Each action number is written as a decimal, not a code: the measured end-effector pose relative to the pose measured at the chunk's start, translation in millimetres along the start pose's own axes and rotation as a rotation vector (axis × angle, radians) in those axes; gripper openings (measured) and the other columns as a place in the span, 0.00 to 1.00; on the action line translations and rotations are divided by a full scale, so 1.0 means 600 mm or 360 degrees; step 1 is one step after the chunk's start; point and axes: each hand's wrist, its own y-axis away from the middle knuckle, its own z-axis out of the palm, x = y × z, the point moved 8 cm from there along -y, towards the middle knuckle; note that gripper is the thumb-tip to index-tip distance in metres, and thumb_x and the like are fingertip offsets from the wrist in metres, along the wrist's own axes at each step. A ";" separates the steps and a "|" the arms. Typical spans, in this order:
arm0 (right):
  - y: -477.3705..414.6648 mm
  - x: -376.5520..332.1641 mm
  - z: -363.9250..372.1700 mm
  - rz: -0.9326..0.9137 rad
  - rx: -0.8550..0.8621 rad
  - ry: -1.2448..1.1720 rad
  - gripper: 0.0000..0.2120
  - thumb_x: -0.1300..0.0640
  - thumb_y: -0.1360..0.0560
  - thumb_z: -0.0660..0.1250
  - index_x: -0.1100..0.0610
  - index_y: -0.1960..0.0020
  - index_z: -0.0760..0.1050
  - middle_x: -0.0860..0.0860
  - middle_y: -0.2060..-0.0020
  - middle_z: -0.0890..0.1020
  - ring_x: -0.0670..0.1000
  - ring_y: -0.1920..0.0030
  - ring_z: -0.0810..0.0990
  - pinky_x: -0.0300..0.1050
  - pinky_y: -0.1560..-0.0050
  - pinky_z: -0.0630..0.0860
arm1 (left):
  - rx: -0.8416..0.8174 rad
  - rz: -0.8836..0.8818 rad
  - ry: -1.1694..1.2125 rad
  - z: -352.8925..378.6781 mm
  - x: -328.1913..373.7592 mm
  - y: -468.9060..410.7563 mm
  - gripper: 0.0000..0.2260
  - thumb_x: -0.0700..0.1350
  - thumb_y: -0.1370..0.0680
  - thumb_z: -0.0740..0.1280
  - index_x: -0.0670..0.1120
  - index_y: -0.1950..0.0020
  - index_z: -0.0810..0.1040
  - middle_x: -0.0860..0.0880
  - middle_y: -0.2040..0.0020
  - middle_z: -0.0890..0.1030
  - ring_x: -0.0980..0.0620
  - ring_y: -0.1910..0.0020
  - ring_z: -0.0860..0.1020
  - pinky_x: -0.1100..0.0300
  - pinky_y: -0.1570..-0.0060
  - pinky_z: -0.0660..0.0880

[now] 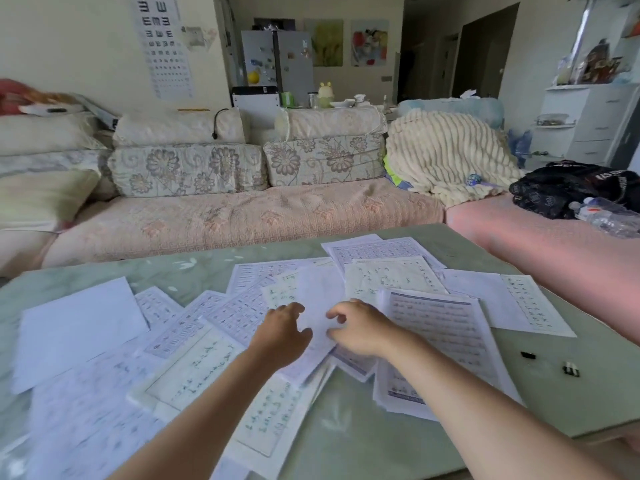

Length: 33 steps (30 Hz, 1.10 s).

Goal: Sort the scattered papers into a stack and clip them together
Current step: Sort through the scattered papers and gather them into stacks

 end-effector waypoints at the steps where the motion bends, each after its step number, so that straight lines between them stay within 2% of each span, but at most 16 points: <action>1: -0.011 -0.017 0.016 -0.0031 -0.0032 0.0031 0.24 0.44 0.25 0.67 0.47 0.31 0.72 0.48 0.35 0.73 0.50 0.35 0.74 0.46 0.34 0.70 | -0.0018 -0.0001 -0.0041 -0.004 -0.025 0.000 0.23 0.53 0.24 0.64 0.51 0.29 0.68 0.51 0.33 0.74 0.49 0.33 0.68 0.55 0.39 0.69; 5: -0.051 -0.057 0.068 -0.0112 -0.0130 0.0296 0.36 0.37 0.29 0.68 0.49 0.25 0.64 0.51 0.30 0.67 0.54 0.29 0.66 0.50 0.31 0.66 | -0.0140 0.0138 -0.0201 0.005 -0.087 -0.001 0.30 0.59 0.25 0.66 0.51 0.25 0.64 0.50 0.26 0.66 0.49 0.27 0.60 0.52 0.31 0.64; 9: -0.084 -0.054 0.097 -0.0100 -0.0191 0.0640 0.51 0.24 0.32 0.60 0.55 0.21 0.54 0.56 0.24 0.60 0.57 0.23 0.55 0.54 0.25 0.56 | -0.0358 0.0197 -0.0354 0.041 -0.134 -0.010 0.42 0.70 0.27 0.59 0.51 0.20 0.49 0.50 0.20 0.48 0.49 0.21 0.45 0.49 0.24 0.47; 10: -0.092 -0.048 0.103 -0.0071 -0.0211 0.0664 0.52 0.22 0.33 0.58 0.56 0.21 0.54 0.57 0.24 0.59 0.57 0.23 0.54 0.54 0.25 0.55 | -0.0409 0.0171 -0.0332 0.047 -0.146 -0.015 0.46 0.74 0.30 0.57 0.52 0.20 0.48 0.51 0.20 0.47 0.49 0.21 0.44 0.48 0.23 0.47; 12: -0.106 -0.039 0.111 -0.0033 -0.0203 0.0698 0.50 0.22 0.32 0.57 0.56 0.23 0.57 0.57 0.25 0.63 0.58 0.24 0.59 0.54 0.26 0.59 | -0.0427 0.0155 -0.0294 0.050 -0.160 -0.026 0.51 0.80 0.35 0.53 0.52 0.21 0.49 0.53 0.20 0.51 0.50 0.22 0.49 0.47 0.24 0.53; 14: -0.119 -0.039 0.112 -0.0062 -0.0106 0.0746 0.40 0.27 0.27 0.57 0.56 0.28 0.64 0.56 0.31 0.69 0.59 0.30 0.67 0.54 0.32 0.66 | -0.0351 0.0210 -0.0332 0.045 -0.159 -0.038 0.46 0.77 0.32 0.56 0.52 0.22 0.55 0.53 0.23 0.57 0.50 0.25 0.56 0.49 0.27 0.59; 17: -0.127 -0.058 0.107 -0.0238 0.0075 0.0928 0.23 0.45 0.20 0.59 0.57 0.31 0.66 0.56 0.40 0.79 0.60 0.40 0.76 0.52 0.43 0.74 | -0.0186 0.0225 -0.0343 0.033 -0.151 -0.046 0.40 0.71 0.28 0.60 0.51 0.23 0.57 0.51 0.26 0.63 0.49 0.28 0.60 0.50 0.29 0.61; 20: -0.125 -0.075 0.100 -0.0357 0.0142 0.0958 0.24 0.67 0.26 0.62 0.59 0.31 0.66 0.57 0.52 0.82 0.60 0.54 0.79 0.48 0.58 0.74 | -0.0093 0.0152 -0.0308 0.025 -0.149 -0.053 0.43 0.67 0.27 0.63 0.49 0.21 0.49 0.48 0.27 0.67 0.46 0.29 0.63 0.49 0.30 0.63; 22: -0.122 -0.081 0.088 -0.0334 0.0192 0.0875 0.20 0.72 0.29 0.61 0.62 0.39 0.72 0.57 0.59 0.79 0.57 0.61 0.74 0.44 0.65 0.68 | -0.0069 0.0087 -0.0129 0.021 -0.143 -0.056 0.40 0.61 0.26 0.65 0.51 0.22 0.48 0.47 0.30 0.71 0.45 0.31 0.66 0.47 0.33 0.67; 24: -0.119 -0.083 0.075 -0.0278 0.0245 0.0826 0.16 0.73 0.29 0.60 0.62 0.44 0.74 0.58 0.59 0.79 0.57 0.63 0.72 0.42 0.68 0.65 | -0.0077 -0.0059 0.0198 0.014 -0.141 -0.060 0.32 0.56 0.24 0.63 0.52 0.23 0.53 0.47 0.33 0.75 0.46 0.37 0.72 0.49 0.39 0.72; 27: -0.106 -0.102 0.067 -0.0401 0.0352 0.0685 0.16 0.69 0.27 0.61 0.58 0.43 0.78 0.58 0.56 0.84 0.60 0.58 0.81 0.45 0.63 0.72 | -0.0090 -0.0398 0.0886 0.010 -0.151 -0.068 0.27 0.57 0.23 0.62 0.49 0.27 0.61 0.47 0.39 0.78 0.47 0.47 0.79 0.53 0.48 0.76; 29: -0.094 -0.122 0.069 -0.0592 0.0388 0.0620 0.18 0.64 0.24 0.62 0.50 0.39 0.80 0.56 0.53 0.86 0.59 0.53 0.84 0.46 0.55 0.76 | -0.0080 -0.0626 0.1395 0.010 -0.160 -0.069 0.26 0.57 0.22 0.64 0.42 0.31 0.68 0.43 0.44 0.80 0.46 0.52 0.80 0.54 0.52 0.79; 31: -0.079 -0.146 0.076 -0.0785 0.0324 0.0525 0.18 0.60 0.22 0.63 0.46 0.36 0.79 0.54 0.51 0.86 0.57 0.51 0.84 0.45 0.52 0.77 | -0.0085 -0.0833 0.1761 0.006 -0.168 -0.061 0.19 0.48 0.22 0.68 0.35 0.39 0.74 0.38 0.50 0.82 0.45 0.57 0.81 0.56 0.59 0.81; 33: -0.068 -0.163 0.086 -0.0898 0.0254 0.0451 0.18 0.59 0.23 0.64 0.46 0.36 0.80 0.52 0.50 0.86 0.55 0.51 0.83 0.45 0.51 0.76 | -0.0116 -0.0963 0.1742 0.000 -0.183 -0.043 0.09 0.36 0.24 0.69 0.33 0.48 0.77 0.38 0.57 0.82 0.46 0.63 0.82 0.58 0.63 0.82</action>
